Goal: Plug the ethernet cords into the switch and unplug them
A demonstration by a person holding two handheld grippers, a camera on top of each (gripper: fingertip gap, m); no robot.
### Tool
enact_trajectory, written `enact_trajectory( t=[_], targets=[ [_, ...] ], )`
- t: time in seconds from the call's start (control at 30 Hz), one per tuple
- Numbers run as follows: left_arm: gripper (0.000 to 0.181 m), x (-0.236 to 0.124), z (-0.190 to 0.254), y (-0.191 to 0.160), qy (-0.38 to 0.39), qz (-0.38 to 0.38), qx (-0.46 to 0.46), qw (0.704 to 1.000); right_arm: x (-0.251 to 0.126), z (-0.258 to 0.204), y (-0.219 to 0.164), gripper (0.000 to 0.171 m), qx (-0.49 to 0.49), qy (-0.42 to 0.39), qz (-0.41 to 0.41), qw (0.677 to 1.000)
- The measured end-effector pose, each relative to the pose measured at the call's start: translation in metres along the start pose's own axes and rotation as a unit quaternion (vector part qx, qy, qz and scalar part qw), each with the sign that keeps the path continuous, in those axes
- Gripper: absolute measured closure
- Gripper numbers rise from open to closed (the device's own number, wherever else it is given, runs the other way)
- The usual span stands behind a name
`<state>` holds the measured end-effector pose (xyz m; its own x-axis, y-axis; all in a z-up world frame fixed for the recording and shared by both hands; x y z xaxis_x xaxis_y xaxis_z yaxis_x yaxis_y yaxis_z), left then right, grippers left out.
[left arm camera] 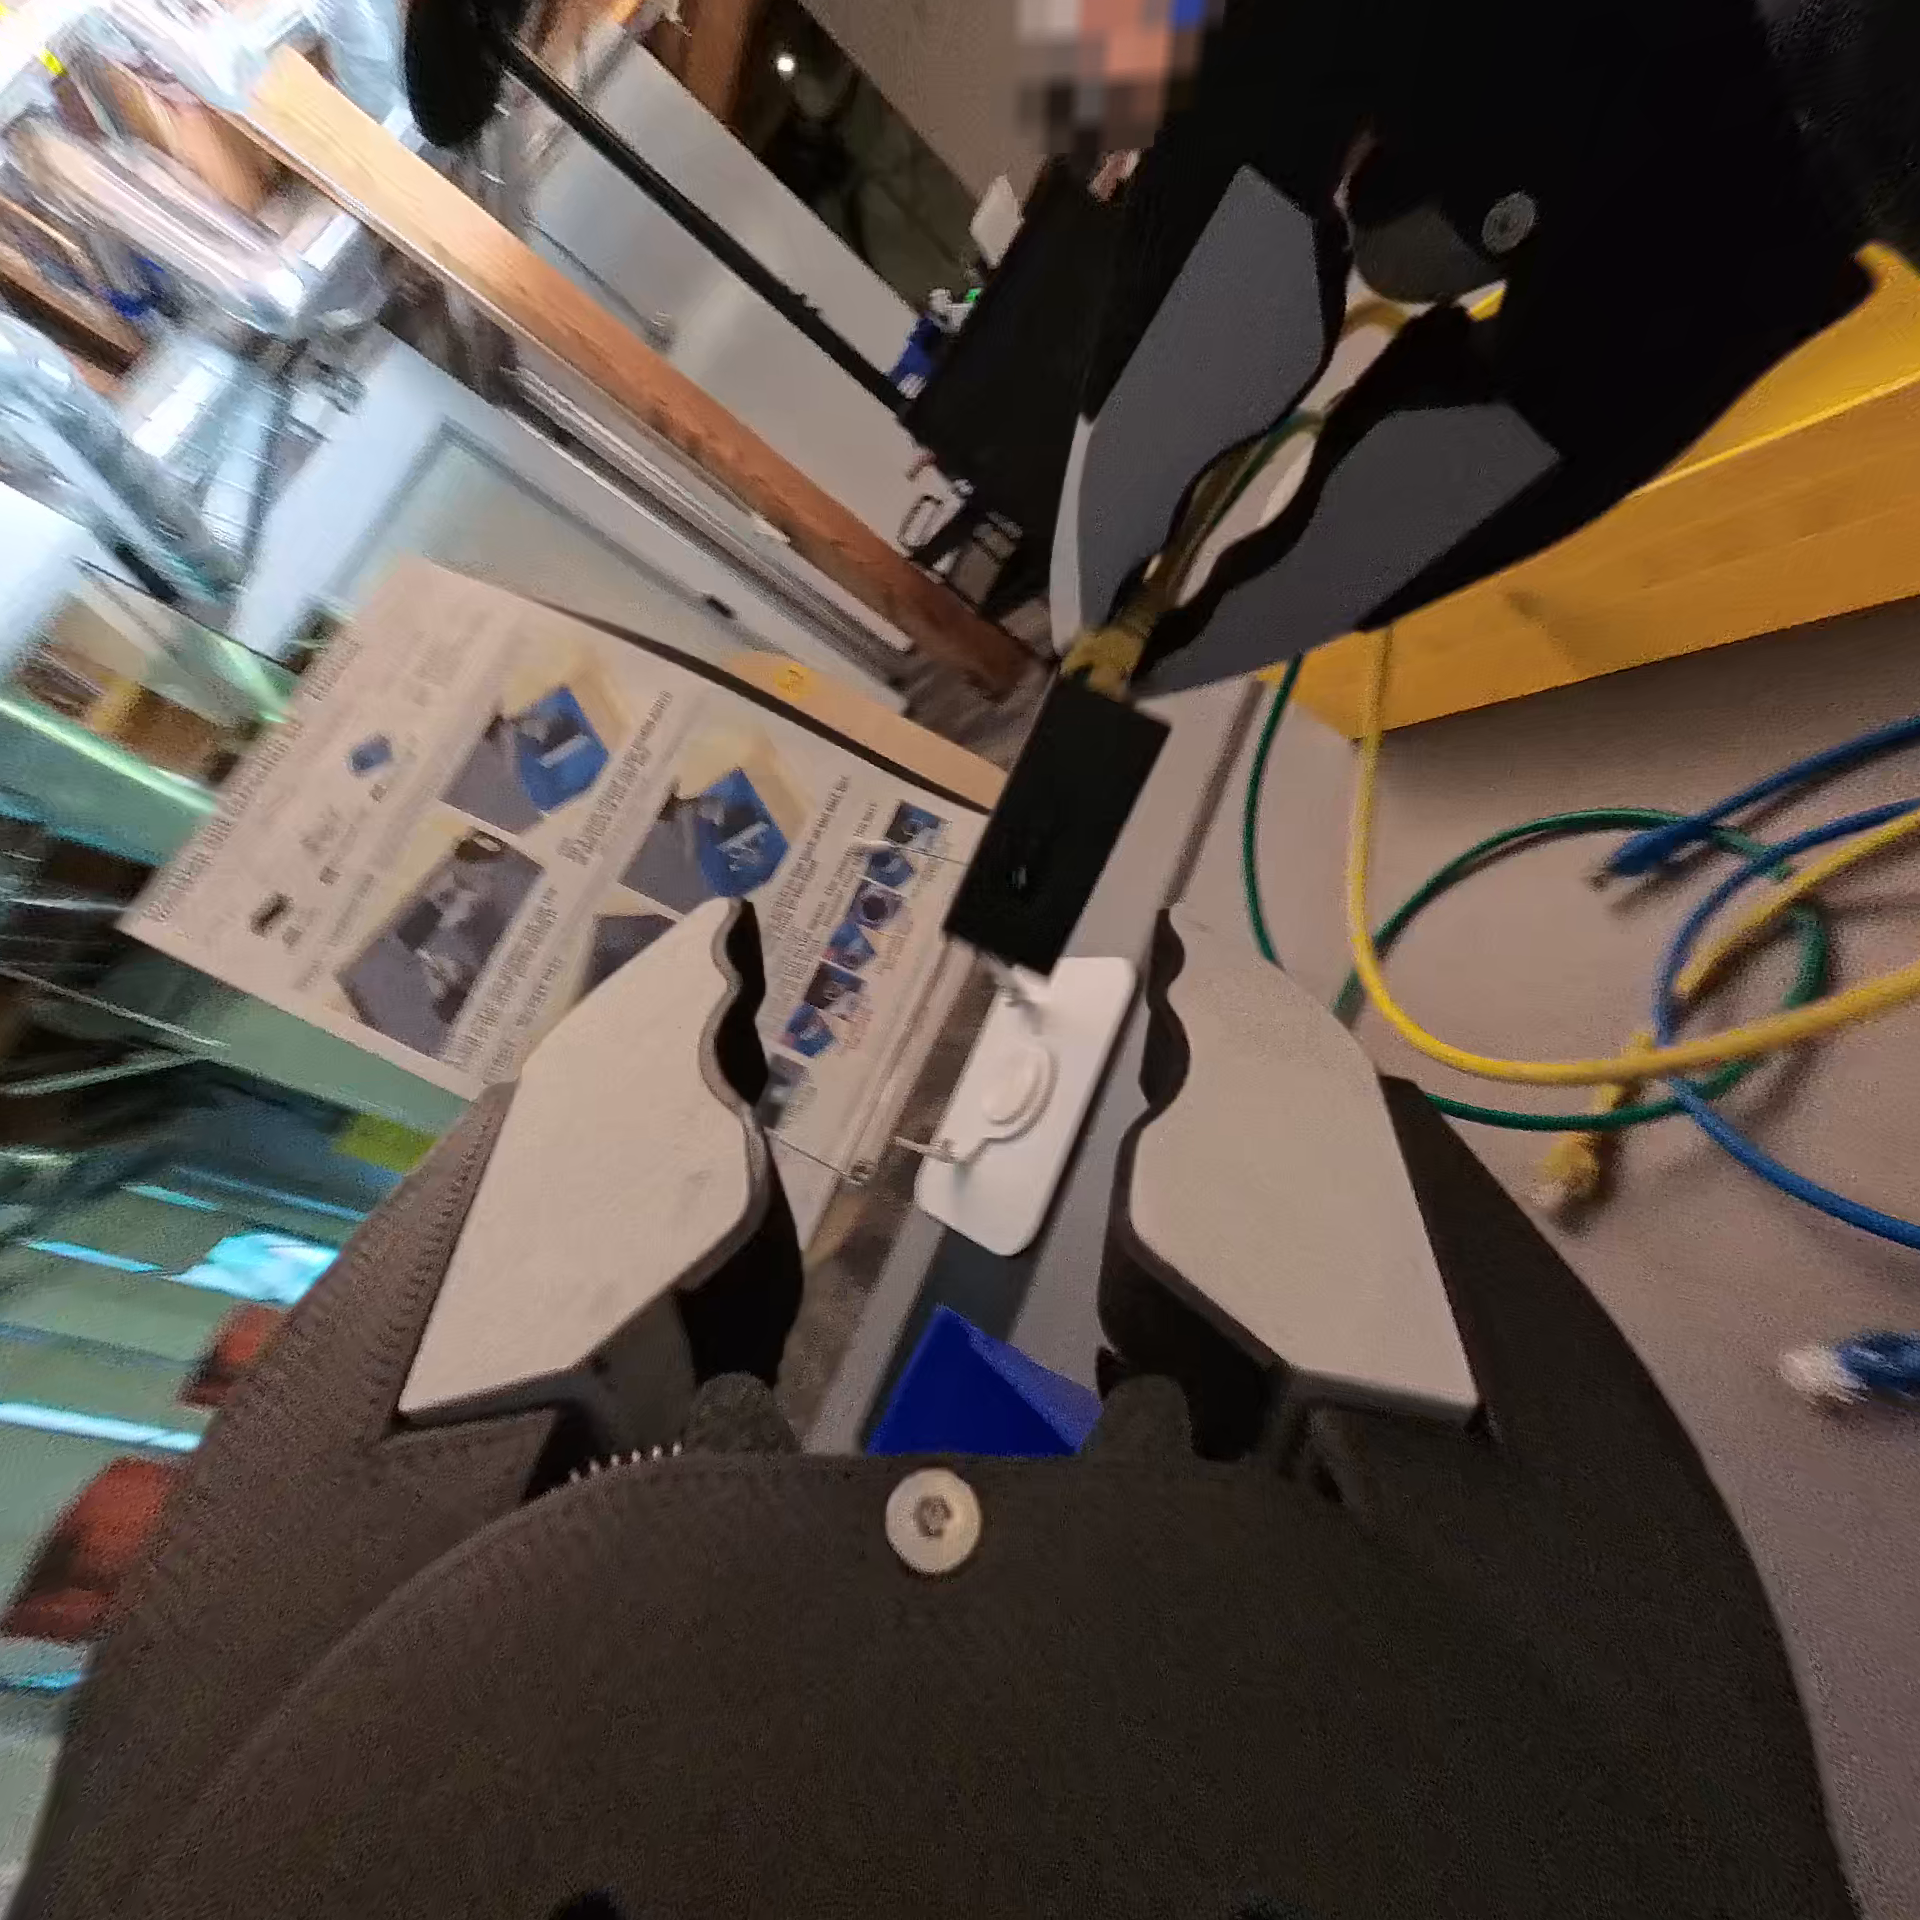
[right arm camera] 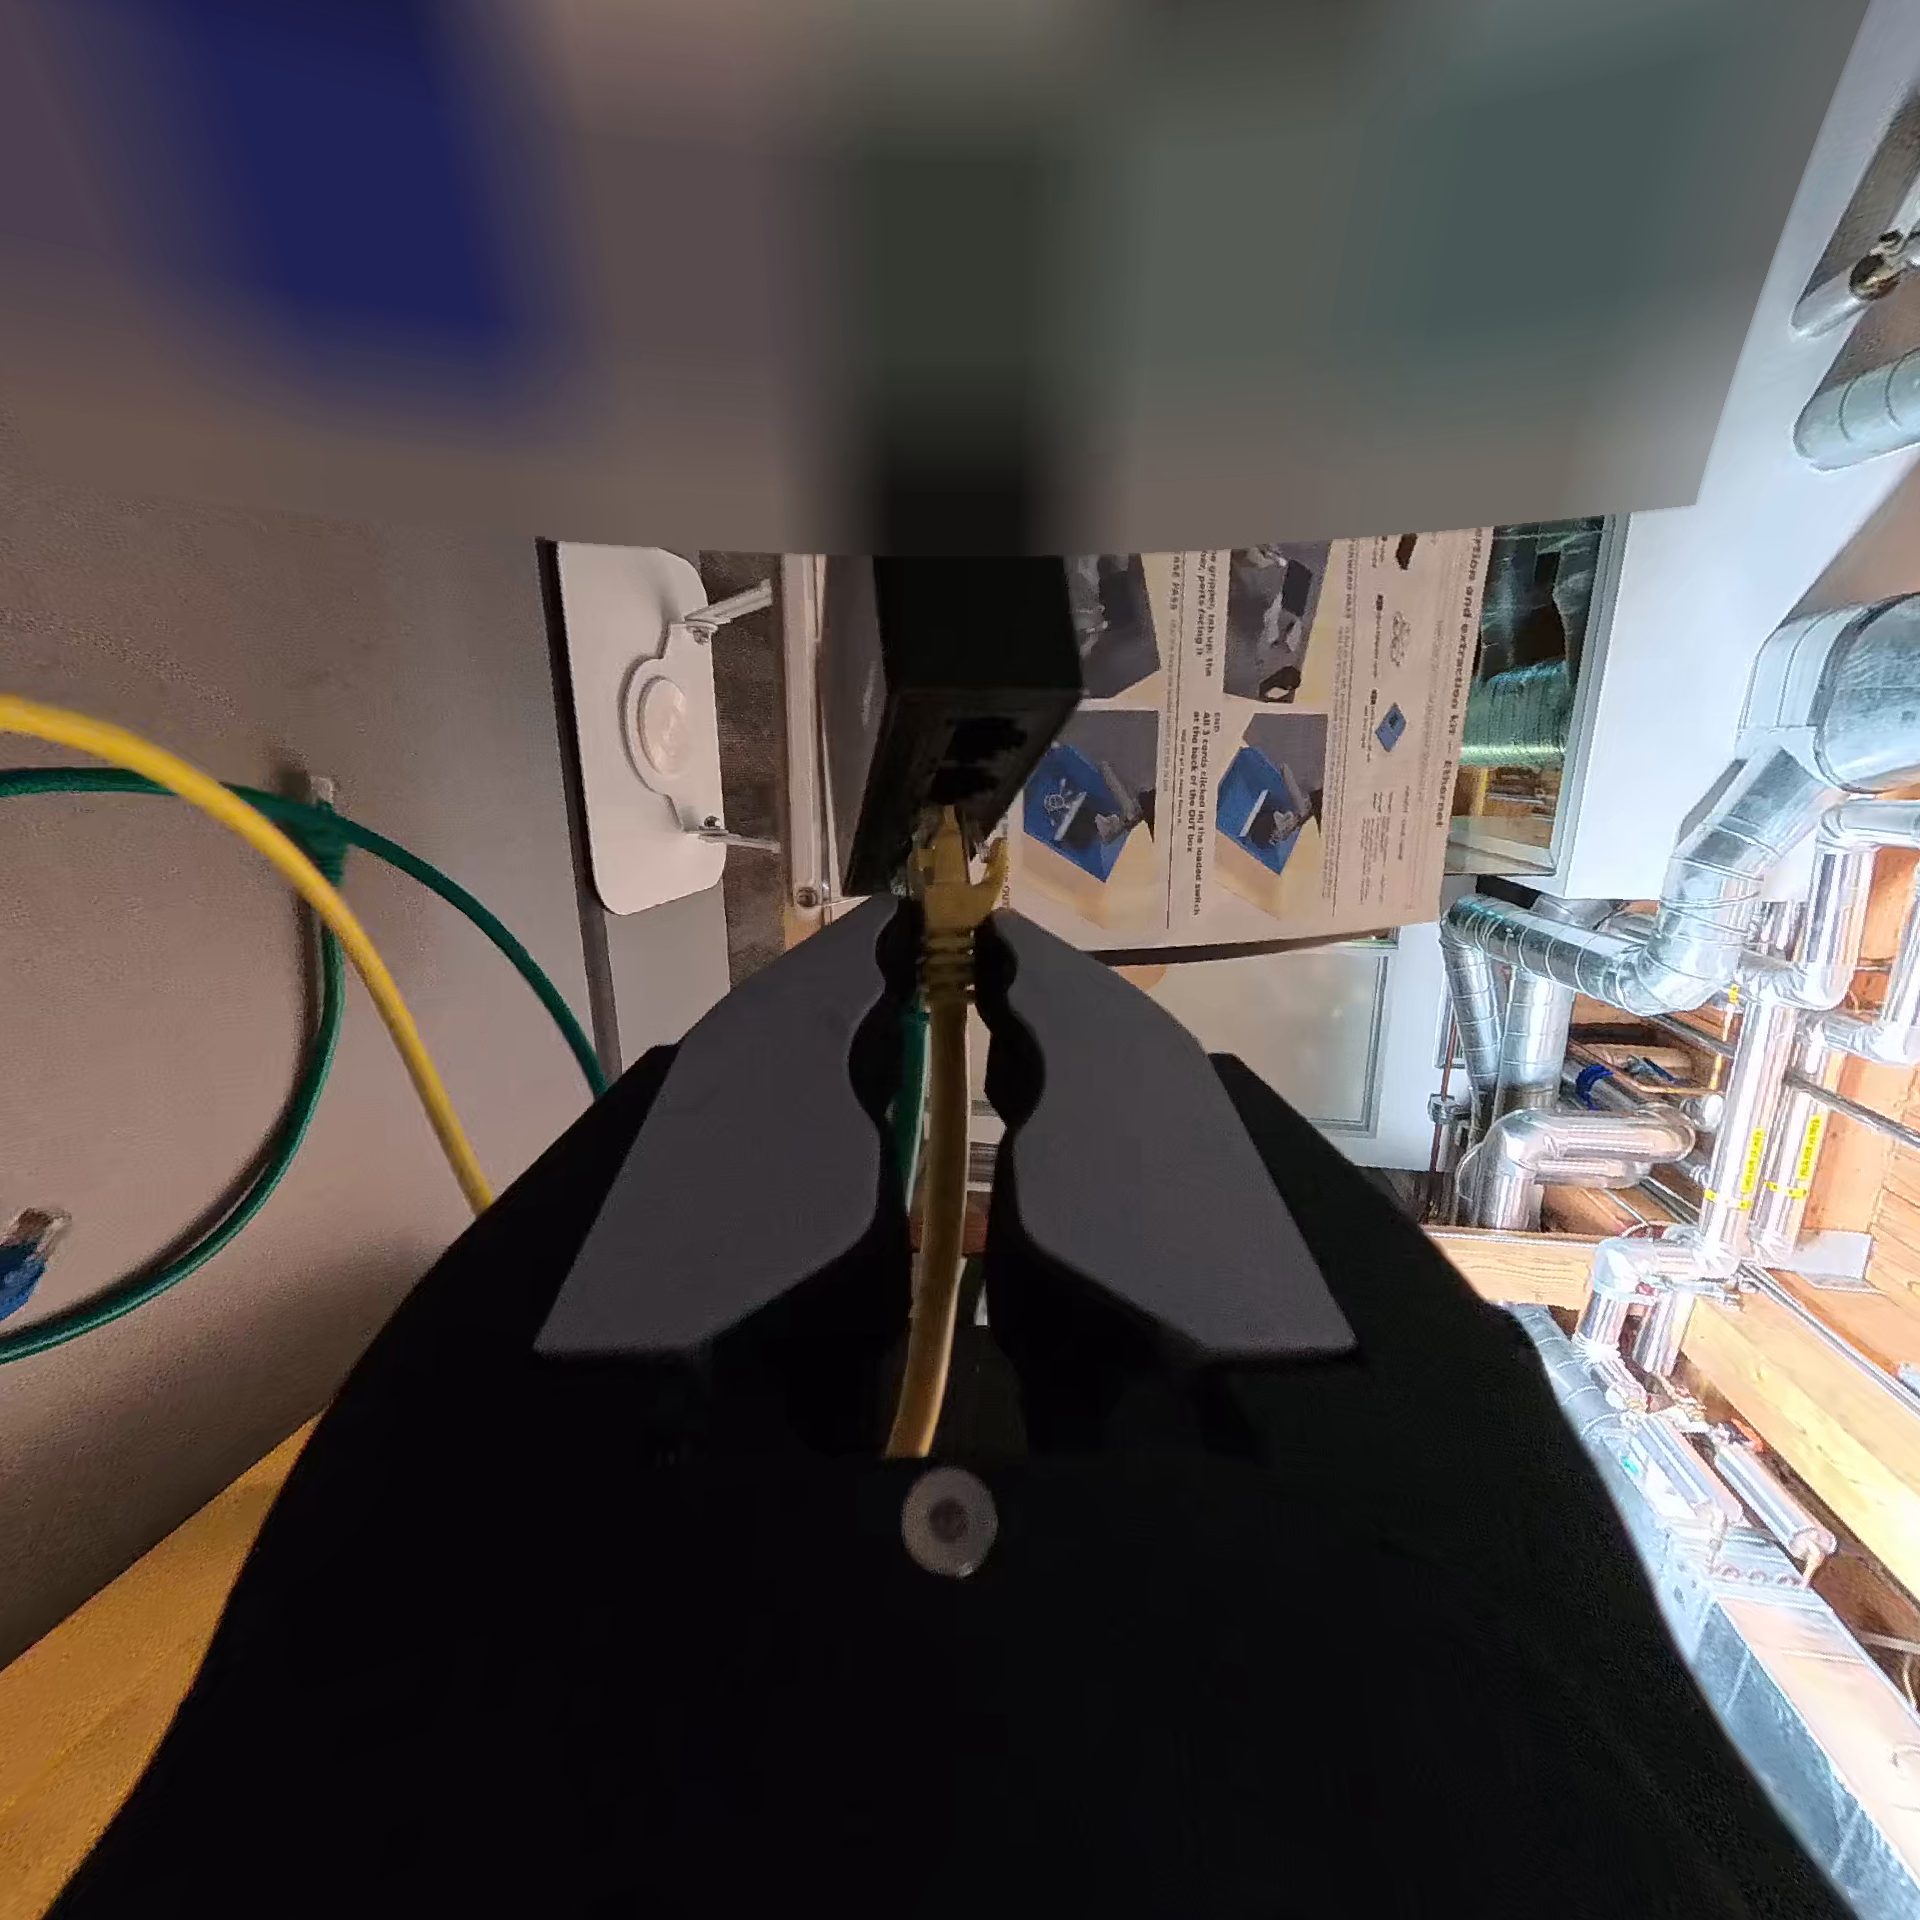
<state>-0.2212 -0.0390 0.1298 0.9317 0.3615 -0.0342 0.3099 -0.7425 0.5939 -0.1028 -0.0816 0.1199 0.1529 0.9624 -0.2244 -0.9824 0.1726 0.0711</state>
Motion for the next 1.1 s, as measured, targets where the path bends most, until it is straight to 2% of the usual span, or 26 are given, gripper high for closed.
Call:
enact_trajectory(
  t=[0.1,0.2,0.27,0.77,0.9,1.1],
  targets=[
    [0.110,0.020,0.017,-0.001,0.034,-0.022,0.068,0.997,-0.002,-0.005,0.009,0.160,-0.014,0.002,-0.001,1.000],
    [0.135,0.027,0.025,-0.005,0.038,0.005,0.091,0.995,-0.003,-0.009,0.013,0.160,-0.031,0.000,-0.008,0.999],
    [0.143,0.027,0.027,-0.007,0.031,0.012,0.097,0.995,-0.004,-0.010,0.014,0.159,-0.038,-0.001,-0.015,0.999],
    [0.151,0.035,0.034,-0.017,0.021,-0.006,0.133,0.991,-0.020,-0.012,0.017,0.160,-0.062,-0.022,0.028,0.997],
    [0.152,0.036,0.035,-0.015,0.034,-0.009,0.148,0.988,-0.024,-0.010,0.014,0.160,-0.041,-0.012,0.048,0.998],
    [0.150,0.040,0.035,-0.016,0.064,-0.006,0.149,0.987,-0.026,-0.010,0.016,0.159,-0.024,0.004,0.029,0.999]
  ],
)
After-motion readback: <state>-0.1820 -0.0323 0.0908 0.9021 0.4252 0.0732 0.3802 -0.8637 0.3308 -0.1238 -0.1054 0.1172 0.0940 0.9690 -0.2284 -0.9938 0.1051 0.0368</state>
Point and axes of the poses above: each gripper's, where its closed fingertips meet, x out along the fingers, y out of its top, z = x × y across the jaws, the point moved 6 cm from there along -x, back along the fingers, and after that the axes turned 4 degrees about y, right-handed, at the moved point
